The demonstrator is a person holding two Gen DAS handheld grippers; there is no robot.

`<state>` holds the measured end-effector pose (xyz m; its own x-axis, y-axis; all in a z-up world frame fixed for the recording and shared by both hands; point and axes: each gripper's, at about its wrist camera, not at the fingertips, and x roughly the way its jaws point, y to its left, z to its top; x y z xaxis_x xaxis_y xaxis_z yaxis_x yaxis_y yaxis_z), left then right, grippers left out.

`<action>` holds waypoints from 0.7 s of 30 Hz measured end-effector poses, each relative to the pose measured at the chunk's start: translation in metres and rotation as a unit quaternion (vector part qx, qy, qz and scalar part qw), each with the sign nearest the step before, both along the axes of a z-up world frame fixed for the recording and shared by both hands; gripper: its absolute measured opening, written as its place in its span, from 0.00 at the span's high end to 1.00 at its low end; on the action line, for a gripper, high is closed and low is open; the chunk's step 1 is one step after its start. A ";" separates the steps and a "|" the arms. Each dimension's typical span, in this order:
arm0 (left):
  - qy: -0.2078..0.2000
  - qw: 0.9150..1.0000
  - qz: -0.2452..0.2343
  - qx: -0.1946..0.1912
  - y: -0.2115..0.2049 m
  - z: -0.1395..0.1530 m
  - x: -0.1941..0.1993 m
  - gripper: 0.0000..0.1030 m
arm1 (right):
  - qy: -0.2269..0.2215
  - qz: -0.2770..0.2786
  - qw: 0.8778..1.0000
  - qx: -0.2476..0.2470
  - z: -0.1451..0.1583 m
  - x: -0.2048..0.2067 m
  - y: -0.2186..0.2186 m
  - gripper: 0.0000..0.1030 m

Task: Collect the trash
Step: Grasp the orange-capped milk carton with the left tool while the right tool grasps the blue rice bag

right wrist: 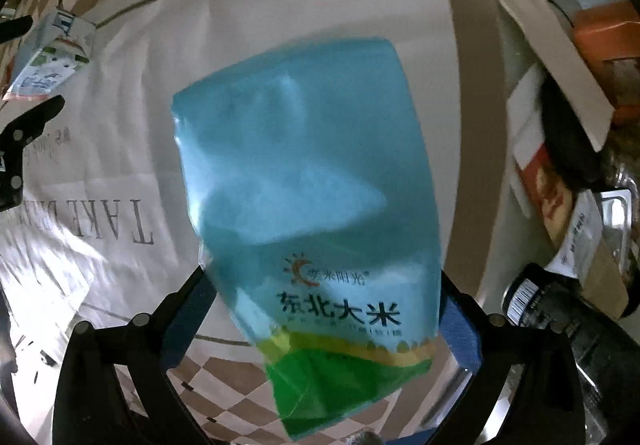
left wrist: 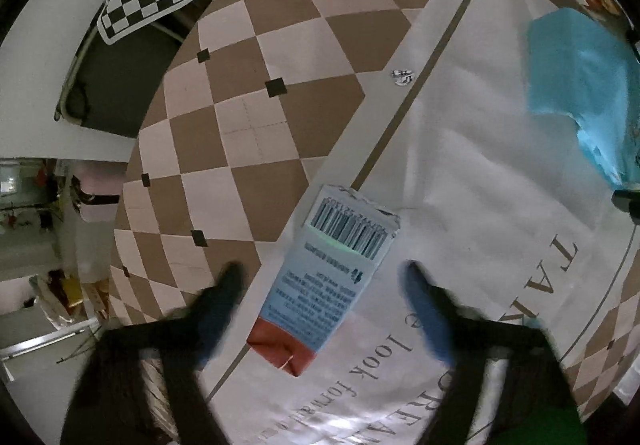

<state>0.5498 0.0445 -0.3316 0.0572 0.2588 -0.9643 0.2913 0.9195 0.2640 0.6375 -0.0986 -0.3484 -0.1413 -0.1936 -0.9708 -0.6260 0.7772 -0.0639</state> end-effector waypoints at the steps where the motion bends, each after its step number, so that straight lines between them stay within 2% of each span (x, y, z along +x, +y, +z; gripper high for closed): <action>1: 0.001 1.000 0.003 -0.004 -0.001 0.000 0.000 0.40 | 0.002 0.001 1.000 0.000 -0.004 0.005 -0.001 0.01; 2: 0.001 1.000 0.004 -0.006 -0.001 -0.001 -0.001 0.42 | 0.006 0.002 1.000 -0.002 -0.008 0.007 -0.001 0.01; 3: 0.000 1.000 0.005 -0.007 -0.002 0.000 -0.001 0.50 | 0.007 0.003 1.000 -0.002 -0.011 0.008 -0.001 0.01; 5: -0.003 1.000 0.010 -0.011 0.001 0.000 -0.004 0.52 | 0.007 0.001 1.000 -0.004 -0.015 0.012 -0.002 0.01; 7: -0.005 1.000 0.018 -0.018 0.005 0.001 -0.005 0.66 | 0.005 -0.004 1.000 -0.003 -0.019 0.015 -0.005 0.01; 8: -0.006 0.999 0.023 -0.022 0.006 0.001 -0.006 0.69 | 0.005 -0.007 1.000 -0.002 -0.021 0.021 -0.005 0.01; 12: -0.018 0.998 0.047 -0.031 0.009 0.009 -0.013 0.69 | -0.006 -0.020 1.000 0.013 -0.013 0.023 -0.014 0.07; 15: -0.028 0.997 0.068 -0.035 0.014 0.015 -0.023 0.70 | -0.013 -0.029 0.999 0.021 0.001 0.013 -0.023 0.17; 21: -0.064 0.991 0.111 -0.039 0.019 0.039 -0.049 0.70 | -0.038 -0.046 0.997 0.047 0.030 -0.003 -0.029 0.19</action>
<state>0.5004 0.0637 -0.2924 0.1299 0.2041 -0.9703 0.0481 0.9761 0.2118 0.6343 -0.1274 -0.3185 -0.0790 -0.0907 -0.9927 -0.5478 0.8360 -0.0328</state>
